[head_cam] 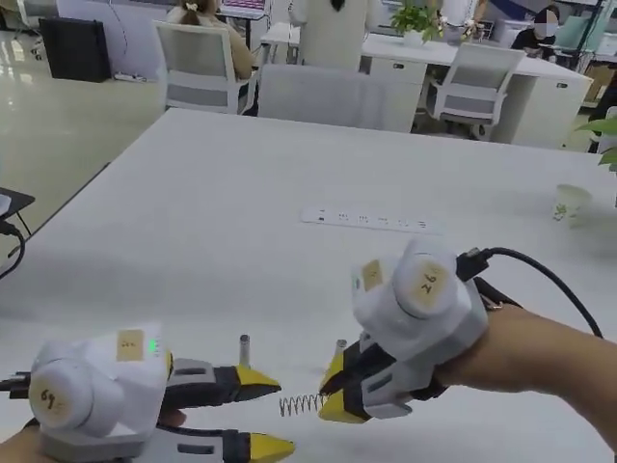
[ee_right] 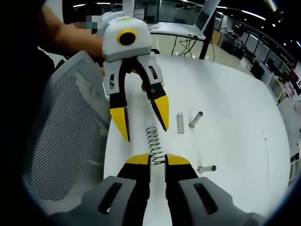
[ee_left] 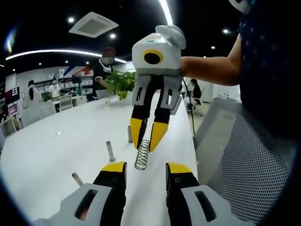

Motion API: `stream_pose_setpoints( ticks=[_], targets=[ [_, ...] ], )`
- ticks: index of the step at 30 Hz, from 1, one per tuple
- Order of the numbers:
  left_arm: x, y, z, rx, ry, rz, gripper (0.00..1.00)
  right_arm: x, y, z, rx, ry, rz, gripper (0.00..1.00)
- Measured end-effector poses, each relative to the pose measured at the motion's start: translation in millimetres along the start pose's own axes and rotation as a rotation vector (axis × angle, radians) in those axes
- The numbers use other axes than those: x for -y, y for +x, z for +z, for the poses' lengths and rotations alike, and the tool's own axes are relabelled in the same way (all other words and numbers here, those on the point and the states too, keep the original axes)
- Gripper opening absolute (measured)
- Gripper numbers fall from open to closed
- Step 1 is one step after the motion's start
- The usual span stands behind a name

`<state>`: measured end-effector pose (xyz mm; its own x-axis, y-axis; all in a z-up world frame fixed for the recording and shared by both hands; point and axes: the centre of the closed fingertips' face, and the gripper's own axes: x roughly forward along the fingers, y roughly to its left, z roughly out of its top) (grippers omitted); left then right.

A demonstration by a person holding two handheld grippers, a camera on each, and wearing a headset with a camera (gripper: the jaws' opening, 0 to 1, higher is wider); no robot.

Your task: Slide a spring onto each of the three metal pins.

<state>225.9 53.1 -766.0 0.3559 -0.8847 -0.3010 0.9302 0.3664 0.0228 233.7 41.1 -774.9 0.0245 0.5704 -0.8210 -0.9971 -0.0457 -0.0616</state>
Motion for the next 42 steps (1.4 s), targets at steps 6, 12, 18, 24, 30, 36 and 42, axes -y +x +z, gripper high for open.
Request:
stream_pose_setpoints(
  ticks=[6, 12, 18, 24, 30, 36, 42],
  targets=[
    [2.2, 0.2, 2.1, 0.010, 0.009, -0.008, 0.20, -3.8, 1.4, 4.4, 0.000, -0.018, 0.012, 0.08],
    [4.8, 0.4, 2.8, 0.015, 0.020, -0.017, 0.12, -5.9, 2.2, 6.1, -0.003, -0.030, 0.020, 0.09],
    [4.4, 0.1, 2.4, 0.011, 0.032, -0.018, 0.08, -7.6, 1.7, 6.2, -0.007, -0.038, 0.023, 0.09],
    [4.8, 0.7, 1.6, 0.004, 0.049, -0.020, 0.04, -9.8, 1.0, 5.8, -0.013, -0.041, 0.030, 0.09],
    [4.9, 0.8, 1.3, -0.001, 0.057, -0.021, 0.03, -11.0, 0.6, 6.4, -0.017, -0.044, 0.032, 0.09],
    [4.9, 0.3, 1.5, -0.003, 0.065, -0.020, 0.03, -11.9, -2.7, 10.1, -0.021, -0.054, 0.030, 0.08],
    [3.8, -0.2, 1.3, -0.006, 0.071, -0.017, 0.03, -12.5, -7.1, 17.3, -0.015, -0.074, 0.017, 0.08]
  ],
)
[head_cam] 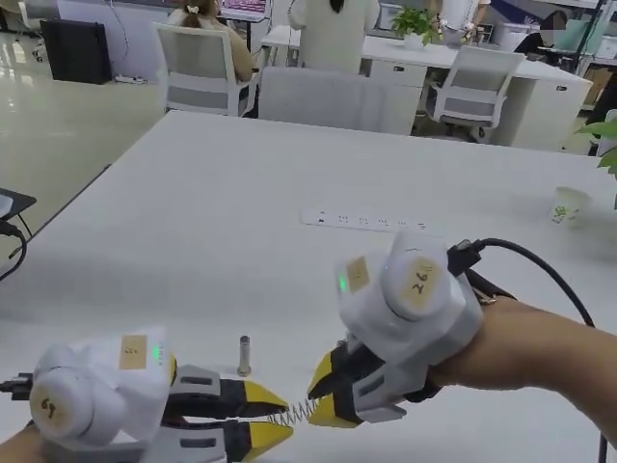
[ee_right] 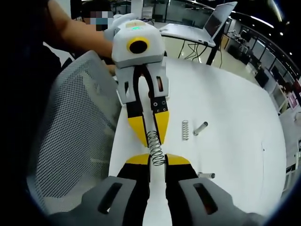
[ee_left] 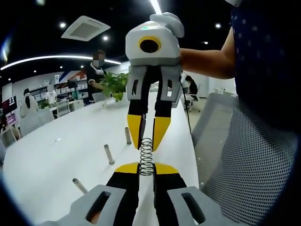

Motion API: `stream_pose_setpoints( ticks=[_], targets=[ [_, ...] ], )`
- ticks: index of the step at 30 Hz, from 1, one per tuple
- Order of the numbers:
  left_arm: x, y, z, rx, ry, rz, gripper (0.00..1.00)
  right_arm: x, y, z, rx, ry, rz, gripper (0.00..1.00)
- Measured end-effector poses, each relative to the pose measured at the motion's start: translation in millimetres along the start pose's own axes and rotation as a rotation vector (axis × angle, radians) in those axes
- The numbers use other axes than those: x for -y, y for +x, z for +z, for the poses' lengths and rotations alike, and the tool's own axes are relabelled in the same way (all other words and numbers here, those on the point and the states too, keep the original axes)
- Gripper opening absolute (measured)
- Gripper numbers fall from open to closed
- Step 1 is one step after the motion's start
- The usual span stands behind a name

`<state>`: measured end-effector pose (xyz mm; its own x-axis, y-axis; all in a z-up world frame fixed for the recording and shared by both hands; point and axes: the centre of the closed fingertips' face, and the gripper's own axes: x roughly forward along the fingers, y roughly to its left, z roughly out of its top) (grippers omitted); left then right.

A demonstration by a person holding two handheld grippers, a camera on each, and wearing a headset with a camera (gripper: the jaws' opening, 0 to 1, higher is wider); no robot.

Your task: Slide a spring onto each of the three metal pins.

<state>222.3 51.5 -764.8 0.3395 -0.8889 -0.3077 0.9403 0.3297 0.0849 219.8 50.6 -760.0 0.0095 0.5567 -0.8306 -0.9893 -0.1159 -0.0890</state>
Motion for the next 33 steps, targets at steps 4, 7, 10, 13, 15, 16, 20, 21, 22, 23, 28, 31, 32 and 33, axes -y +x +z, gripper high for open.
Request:
stream_pose_setpoints(
  ticks=[4, 7, 10, 13, 15, 16, 20, 21, 22, 23, 28, 31, 32, 33],
  targets=[
    [-1.2, -0.2, -1.8, -0.010, 0.005, 0.006, 0.03, -0.7, -3.9, 9.1, 0.020, -0.007, -0.002, 0.08],
    [-1.3, -0.1, -1.8, -0.009, 0.005, 0.007, 0.03, -1.8, -6.3, 14.5, 0.033, -0.007, -0.003, 0.07],
    [-1.6, -0.3, -1.4, -0.008, 0.008, 0.008, 0.03, -1.9, -5.6, 15.3, 0.026, -0.014, -0.006, 0.07],
    [-0.6, 0.1, -1.1, -0.006, 0.010, 0.005, 0.03, -3.2, -7.4, 21.4, 0.038, -0.021, -0.007, 0.07],
    [-0.8, 0.0, -0.4, -0.002, 0.008, 0.006, 0.03, -3.3, -8.3, 24.2, 0.044, -0.026, -0.009, 0.07],
    [-0.9, -0.3, -0.1, 0.000, 0.009, 0.006, 0.02, -3.3, -8.8, 25.9, 0.047, -0.027, -0.009, 0.07],
    [-0.3, -0.2, 1.1, 0.004, 0.013, 0.003, 0.02, -4.0, -9.6, 31.6, 0.056, -0.034, -0.010, 0.07],
    [-0.1, 0.0, 1.3, 0.004, 0.014, 0.002, 0.02, -4.1, -9.6, 32.5, 0.058, -0.036, -0.010, 0.07],
    [0.0, 0.1, 1.3, 0.005, 0.014, 0.001, 0.02, -4.4, -9.6, 33.9, 0.063, -0.038, -0.009, 0.07],
    [0.3, 0.2, 1.3, 0.005, 0.015, 0.001, 0.02, -4.5, -9.4, 34.2, 0.063, -0.038, -0.008, 0.07],
    [0.8, -0.2, 1.2, 0.007, 0.017, 0.000, 0.02, -4.6, -8.7, 36.1, 0.068, -0.041, -0.010, 0.08],
    [0.1, -1.0, 1.2, 0.010, 0.016, 0.003, 0.02, -3.6, -8.8, 35.8, 0.067, -0.031, -0.011, 0.08],
    [0.0, -0.9, 1.5, 0.012, 0.015, 0.003, 0.02, -3.6, -8.8, 36.1, 0.069, -0.029, -0.010, 0.08],
    [-0.1, -0.9, 1.7, 0.015, 0.013, 0.004, 0.02, -3.8, -8.6, 36.1, 0.069, -0.024, -0.008, 0.09]
  ],
)
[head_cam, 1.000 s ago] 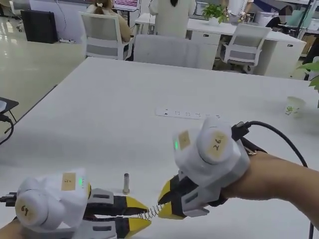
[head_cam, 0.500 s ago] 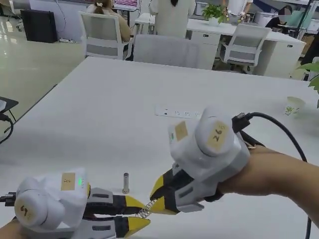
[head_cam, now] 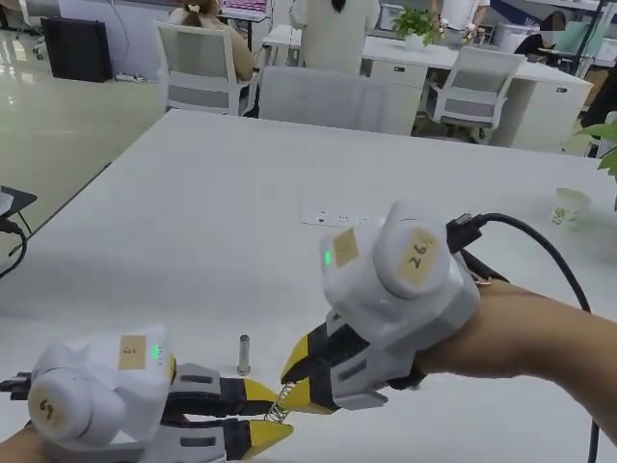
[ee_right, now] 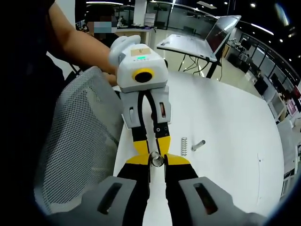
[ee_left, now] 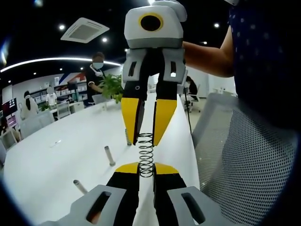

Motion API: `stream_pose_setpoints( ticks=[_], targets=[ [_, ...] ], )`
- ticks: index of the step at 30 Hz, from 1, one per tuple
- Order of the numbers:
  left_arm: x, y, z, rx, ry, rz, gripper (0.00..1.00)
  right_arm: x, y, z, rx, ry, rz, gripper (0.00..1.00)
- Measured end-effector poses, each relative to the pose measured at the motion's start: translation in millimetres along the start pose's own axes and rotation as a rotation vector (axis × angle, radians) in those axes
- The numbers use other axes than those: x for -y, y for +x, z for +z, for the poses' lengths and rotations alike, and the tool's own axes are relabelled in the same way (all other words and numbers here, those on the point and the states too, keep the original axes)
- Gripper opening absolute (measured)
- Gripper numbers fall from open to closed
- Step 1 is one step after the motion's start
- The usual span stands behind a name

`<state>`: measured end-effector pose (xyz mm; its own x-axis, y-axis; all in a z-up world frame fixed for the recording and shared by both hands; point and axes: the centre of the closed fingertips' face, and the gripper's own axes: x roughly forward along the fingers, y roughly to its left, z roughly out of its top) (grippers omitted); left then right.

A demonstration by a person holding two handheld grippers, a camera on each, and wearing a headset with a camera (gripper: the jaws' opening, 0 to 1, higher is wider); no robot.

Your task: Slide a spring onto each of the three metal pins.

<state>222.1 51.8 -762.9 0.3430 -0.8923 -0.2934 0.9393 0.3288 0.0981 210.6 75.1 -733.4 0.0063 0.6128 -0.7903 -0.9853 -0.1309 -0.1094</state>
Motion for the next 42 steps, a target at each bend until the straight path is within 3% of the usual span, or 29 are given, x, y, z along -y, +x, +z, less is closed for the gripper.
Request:
stream_pose_setpoints(
  ticks=[12, 35, 42],
  targets=[
    [1.2, 1.1, 3.4, 0.016, 0.001, -0.006, 0.02, -2.9, 5.2, -5.5, -0.013, 0.030, 0.025, 0.13],
    [2.1, 1.7, 12.8, 0.049, 0.021, -0.001, 0.02, -3.4, 8.4, -10.4, -0.032, 0.037, 0.037, 0.08],
    [1.6, 1.7, 12.7, 0.056, -0.008, 0.000, 0.03, -2.7, 9.1, -9.7, -0.048, 0.030, 0.039, 0.08]
  ],
)
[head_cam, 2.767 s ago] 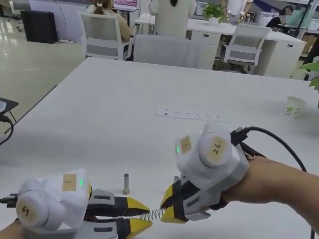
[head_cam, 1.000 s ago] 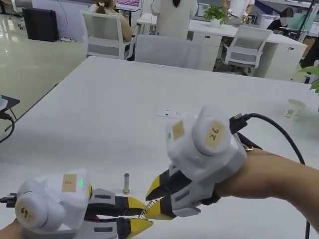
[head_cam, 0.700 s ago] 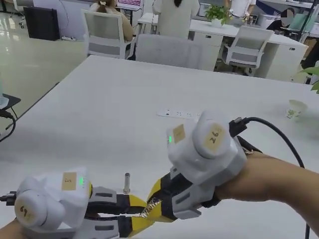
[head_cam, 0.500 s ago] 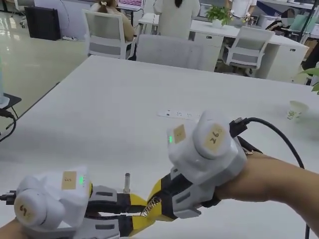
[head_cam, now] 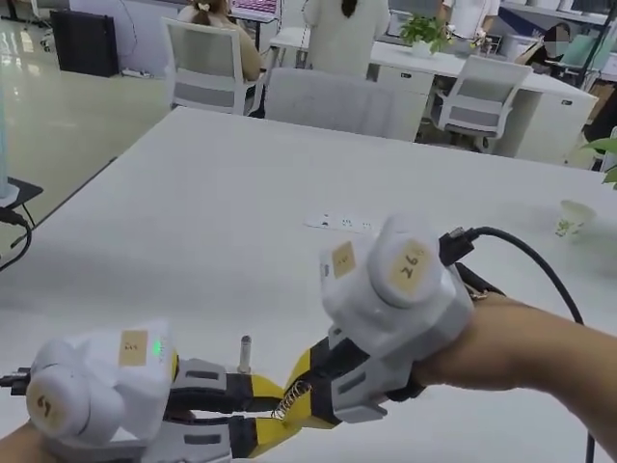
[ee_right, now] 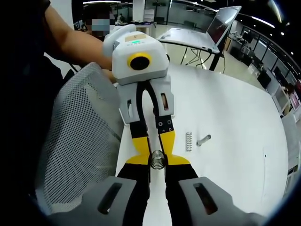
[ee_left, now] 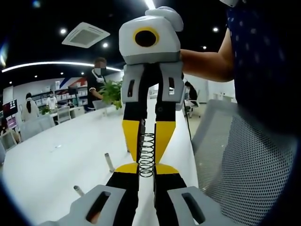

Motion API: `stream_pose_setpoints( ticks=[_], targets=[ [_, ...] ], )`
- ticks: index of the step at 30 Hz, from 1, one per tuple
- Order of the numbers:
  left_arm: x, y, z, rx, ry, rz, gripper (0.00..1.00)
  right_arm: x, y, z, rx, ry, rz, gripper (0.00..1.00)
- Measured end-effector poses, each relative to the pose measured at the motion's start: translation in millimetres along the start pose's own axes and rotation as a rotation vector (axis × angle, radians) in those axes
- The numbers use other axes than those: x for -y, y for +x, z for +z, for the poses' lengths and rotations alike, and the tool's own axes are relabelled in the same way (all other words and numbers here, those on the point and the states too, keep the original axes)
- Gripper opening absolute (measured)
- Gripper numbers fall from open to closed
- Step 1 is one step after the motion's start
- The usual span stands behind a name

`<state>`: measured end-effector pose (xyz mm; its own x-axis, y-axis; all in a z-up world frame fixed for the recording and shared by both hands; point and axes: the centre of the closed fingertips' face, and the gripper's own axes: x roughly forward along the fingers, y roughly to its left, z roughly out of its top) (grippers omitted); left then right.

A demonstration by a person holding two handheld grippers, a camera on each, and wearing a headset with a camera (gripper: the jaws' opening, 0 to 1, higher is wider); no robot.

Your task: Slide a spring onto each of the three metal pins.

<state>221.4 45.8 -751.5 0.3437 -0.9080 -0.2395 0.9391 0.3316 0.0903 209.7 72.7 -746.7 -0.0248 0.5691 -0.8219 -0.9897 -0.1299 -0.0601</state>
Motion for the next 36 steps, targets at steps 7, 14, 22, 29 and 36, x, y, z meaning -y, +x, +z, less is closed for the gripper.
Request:
stream_pose_setpoints(
  ticks=[7, 14, 22, 29, 36],
  targets=[
    [-0.5, -2.6, -2.1, 0.004, -0.027, 0.002, 0.08, -0.6, 3.0, 0.8, -0.011, -0.005, 0.007, 0.08],
    [-3.2, -5.6, -8.5, 0.003, -0.057, 0.019, 0.17, 1.5, 3.8, -0.7, -0.021, -0.007, 0.007, 0.08],
    [-7.2, -12.8, -16.8, 0.003, -0.092, 0.051, 0.29, 4.2, 1.9, -7.0, -0.034, 0.001, 0.005, 0.08],
    [-11.1, -21.2, -21.0, 0.012, -0.127, 0.086, 0.39, 9.2, -2.6, -17.0, -0.055, 0.012, -0.005, 0.08],
    [-16.9, -31.1, -26.5, 0.016, -0.157, 0.126, 0.48, 15.6, -8.3, -25.1, -0.067, 0.027, -0.021, 0.08]
  ],
)
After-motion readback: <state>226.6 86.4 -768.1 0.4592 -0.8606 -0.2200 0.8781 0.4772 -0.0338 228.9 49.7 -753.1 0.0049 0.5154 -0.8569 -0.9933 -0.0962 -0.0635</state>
